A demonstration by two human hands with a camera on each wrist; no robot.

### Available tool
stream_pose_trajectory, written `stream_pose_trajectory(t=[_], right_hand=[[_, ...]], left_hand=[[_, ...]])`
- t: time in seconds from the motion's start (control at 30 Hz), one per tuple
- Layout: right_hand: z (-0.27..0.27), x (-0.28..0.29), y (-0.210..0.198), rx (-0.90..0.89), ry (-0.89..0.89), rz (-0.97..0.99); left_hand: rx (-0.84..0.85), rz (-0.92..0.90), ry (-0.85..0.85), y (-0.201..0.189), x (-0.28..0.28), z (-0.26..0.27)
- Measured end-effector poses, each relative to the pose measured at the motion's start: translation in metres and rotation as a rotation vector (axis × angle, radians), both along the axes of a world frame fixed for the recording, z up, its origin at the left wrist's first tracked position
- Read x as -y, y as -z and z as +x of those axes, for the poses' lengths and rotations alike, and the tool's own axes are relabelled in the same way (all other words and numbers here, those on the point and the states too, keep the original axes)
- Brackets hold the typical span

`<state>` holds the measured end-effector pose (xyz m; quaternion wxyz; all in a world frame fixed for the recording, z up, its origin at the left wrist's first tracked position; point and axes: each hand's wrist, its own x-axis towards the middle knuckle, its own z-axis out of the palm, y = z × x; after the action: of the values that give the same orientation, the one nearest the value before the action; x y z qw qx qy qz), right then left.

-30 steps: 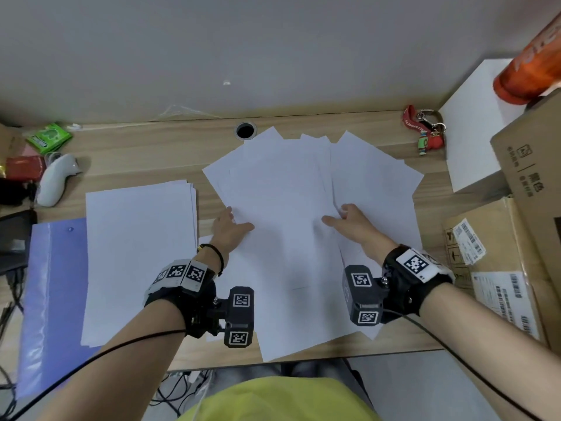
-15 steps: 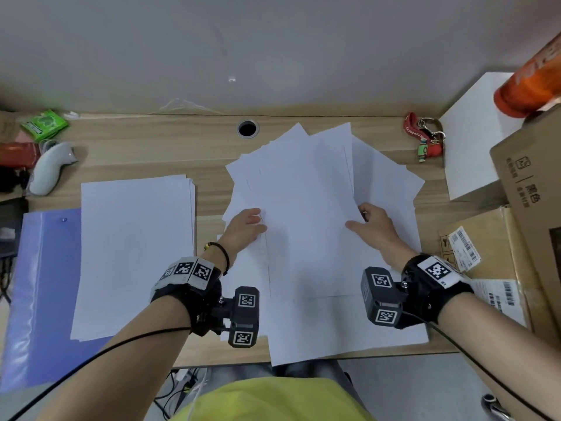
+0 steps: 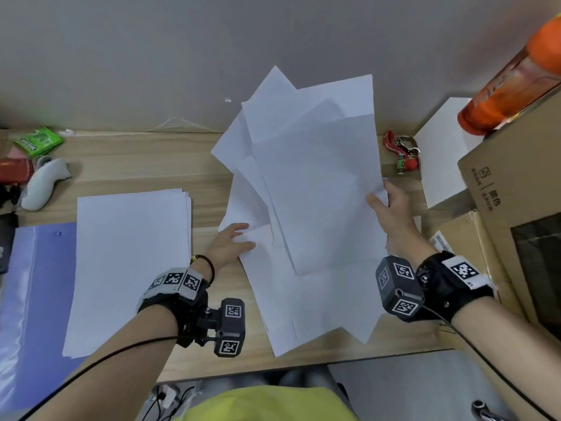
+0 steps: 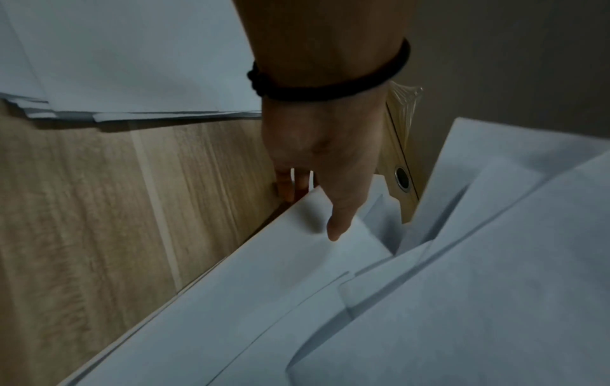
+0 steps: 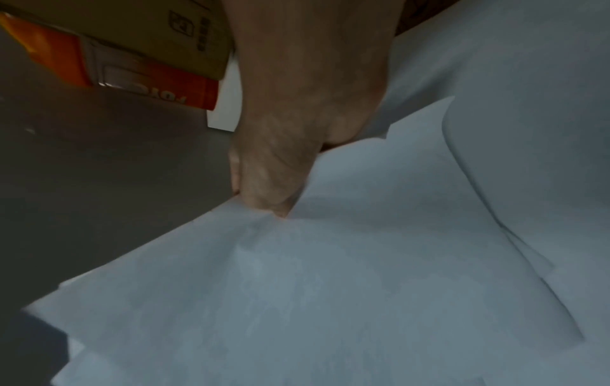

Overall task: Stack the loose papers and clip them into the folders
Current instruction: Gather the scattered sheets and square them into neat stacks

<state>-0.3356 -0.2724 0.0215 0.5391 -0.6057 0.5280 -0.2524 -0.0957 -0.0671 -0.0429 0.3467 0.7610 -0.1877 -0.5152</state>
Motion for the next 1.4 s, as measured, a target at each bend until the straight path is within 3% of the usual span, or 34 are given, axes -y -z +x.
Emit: stream_pose_trajectory(t=[0.23, 0.4, 0.5, 0.67, 0.8, 0.9, 1.03, 1.13, 1.23, 1.4], right_hand=[[0.005, -0.003, -0.029, 0.066, 0.146, -0.002], [0.003, -0.015, -0.036, 0.042, 0.325, -0.082], [-0.006, -0.025, -0.028, -0.012, 0.355, -0.006], [-0.016, -0.071, -0.014, -0.123, 0.326, 0.153], [-0.020, -0.086, 0.020, -0.079, 0.438, 0.302], [-0.022, -0.094, 0.023, -0.008, 0.543, 0.366], [-0.020, -0.102, 0.027, -0.189, 0.414, 0.276], [-0.018, -0.105, 0.027, -0.162, 0.394, 0.271], [-0.013, -0.112, 0.016, -0.243, 0.327, 0.305], [0.009, -0.128, -0.009, -0.097, 0.187, 0.284]], left_hand=[[0.005, -0.079, 0.028, -0.018, -0.004, 0.004], [0.043, -0.094, -0.227, -0.029, -0.024, 0.029], [0.076, -0.141, -0.405, -0.040, -0.041, 0.046], [0.174, -0.264, -0.445, -0.065, -0.056, 0.062], [0.339, -0.302, -0.529, -0.091, -0.056, 0.068], [0.407, -0.441, -0.646, -0.114, -0.054, 0.075], [0.347, -0.575, -0.880, -0.145, -0.051, 0.085], [0.244, -0.646, -0.969, -0.159, -0.050, 0.089], [0.140, -0.615, -0.933, -0.154, -0.052, 0.088], [0.013, -0.453, -0.744, -0.119, -0.055, 0.074]])
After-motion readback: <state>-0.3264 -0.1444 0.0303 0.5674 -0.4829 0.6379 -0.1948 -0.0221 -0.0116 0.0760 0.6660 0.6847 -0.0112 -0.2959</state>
